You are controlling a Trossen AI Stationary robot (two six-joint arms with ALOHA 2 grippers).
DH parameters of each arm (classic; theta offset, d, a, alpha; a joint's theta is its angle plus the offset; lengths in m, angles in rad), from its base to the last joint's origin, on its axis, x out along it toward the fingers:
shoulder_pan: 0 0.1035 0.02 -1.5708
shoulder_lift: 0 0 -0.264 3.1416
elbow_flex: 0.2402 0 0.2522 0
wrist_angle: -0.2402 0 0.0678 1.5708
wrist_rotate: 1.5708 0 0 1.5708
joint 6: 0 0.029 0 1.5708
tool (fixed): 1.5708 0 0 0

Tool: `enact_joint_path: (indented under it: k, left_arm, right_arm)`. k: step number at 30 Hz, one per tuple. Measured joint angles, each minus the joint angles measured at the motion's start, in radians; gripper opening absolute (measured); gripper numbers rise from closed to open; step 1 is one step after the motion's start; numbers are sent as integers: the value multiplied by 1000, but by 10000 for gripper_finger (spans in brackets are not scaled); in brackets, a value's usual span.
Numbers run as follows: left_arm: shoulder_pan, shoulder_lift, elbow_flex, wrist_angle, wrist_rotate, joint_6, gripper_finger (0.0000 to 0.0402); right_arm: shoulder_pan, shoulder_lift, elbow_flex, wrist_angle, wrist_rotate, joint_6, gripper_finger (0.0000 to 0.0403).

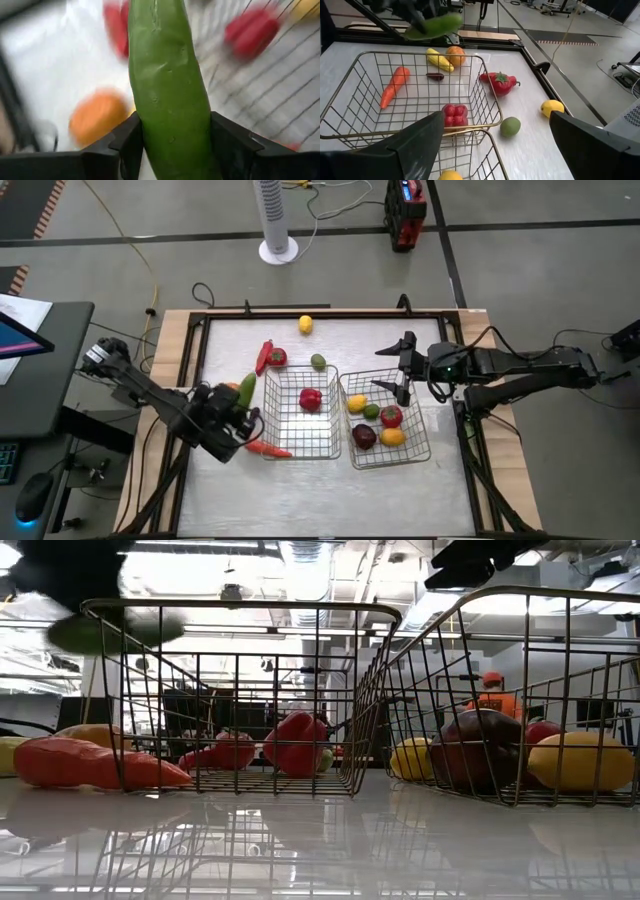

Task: Sort produce into baskets
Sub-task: Put the cucumber into the left wire basket, then put the carrot into the left wire basket

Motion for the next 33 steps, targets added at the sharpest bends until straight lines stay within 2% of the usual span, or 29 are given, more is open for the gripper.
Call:
enact_joint_path:
  k: [3,6,9,13,16,18,26,33]
  left_arm:
    - [36,0,36,116,-115,145,184]
    - [88,0,33,296,-133,316,185]
    - [149,10,21,462,-55,473,190]
    - [219,23,19,537,53,596,224]
    - [249,23,19,542,78,643,247]
    - [258,23,19,543,95,664,249]
    - [259,23,18,616,114,686,185]
    - [301,89,19,712,256,682,191]
  right_arm:
    - [0,0,0,0,0,0,388]
    - [0,0,0,0,0,0,388]
    - [0,0,0,0,0,-1,388]
    - [-3,0,0,-1,0,-2,388]
    - [-3,0,0,-4,1,-2,388]
    - [-3,0,0,-6,0,-2,388]
    - [-3,0,0,-22,1,-1,388]
    - [-6,-3,0,-5,3,-2,388]
